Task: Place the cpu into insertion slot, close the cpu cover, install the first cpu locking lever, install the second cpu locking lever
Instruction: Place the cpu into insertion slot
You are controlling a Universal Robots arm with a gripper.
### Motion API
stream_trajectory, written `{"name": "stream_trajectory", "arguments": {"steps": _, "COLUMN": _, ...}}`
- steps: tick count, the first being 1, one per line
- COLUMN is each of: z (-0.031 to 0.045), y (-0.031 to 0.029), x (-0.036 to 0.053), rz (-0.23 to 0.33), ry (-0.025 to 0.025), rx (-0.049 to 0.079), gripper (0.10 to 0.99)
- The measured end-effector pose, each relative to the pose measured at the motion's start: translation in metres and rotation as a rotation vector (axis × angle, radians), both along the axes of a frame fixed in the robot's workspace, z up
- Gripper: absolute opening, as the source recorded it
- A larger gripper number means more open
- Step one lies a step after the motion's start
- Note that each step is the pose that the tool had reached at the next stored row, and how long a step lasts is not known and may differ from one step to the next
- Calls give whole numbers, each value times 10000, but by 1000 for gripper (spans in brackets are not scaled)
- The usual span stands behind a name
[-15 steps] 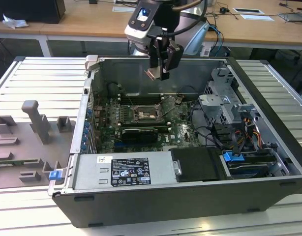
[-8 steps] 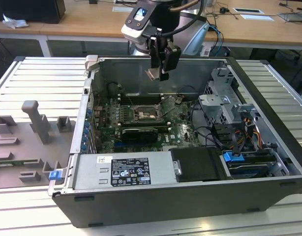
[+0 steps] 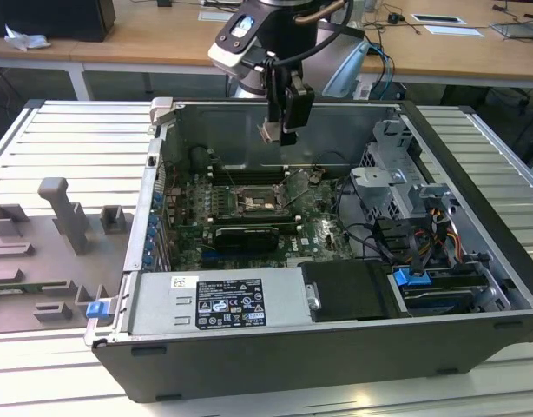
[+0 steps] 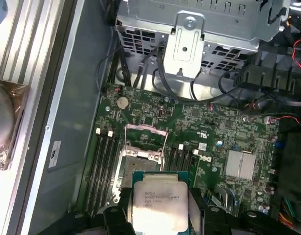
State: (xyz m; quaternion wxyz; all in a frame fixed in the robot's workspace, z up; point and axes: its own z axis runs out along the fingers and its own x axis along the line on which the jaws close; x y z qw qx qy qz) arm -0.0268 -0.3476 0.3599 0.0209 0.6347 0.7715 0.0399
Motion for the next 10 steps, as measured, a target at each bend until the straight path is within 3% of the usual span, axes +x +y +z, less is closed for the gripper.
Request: {"name": "stream_trajectory", "arguments": {"steps": 10, "z": -40, "y": 0, "x": 0, "rz": -3, "ry": 0, "rx": -29, "gripper": 541}}
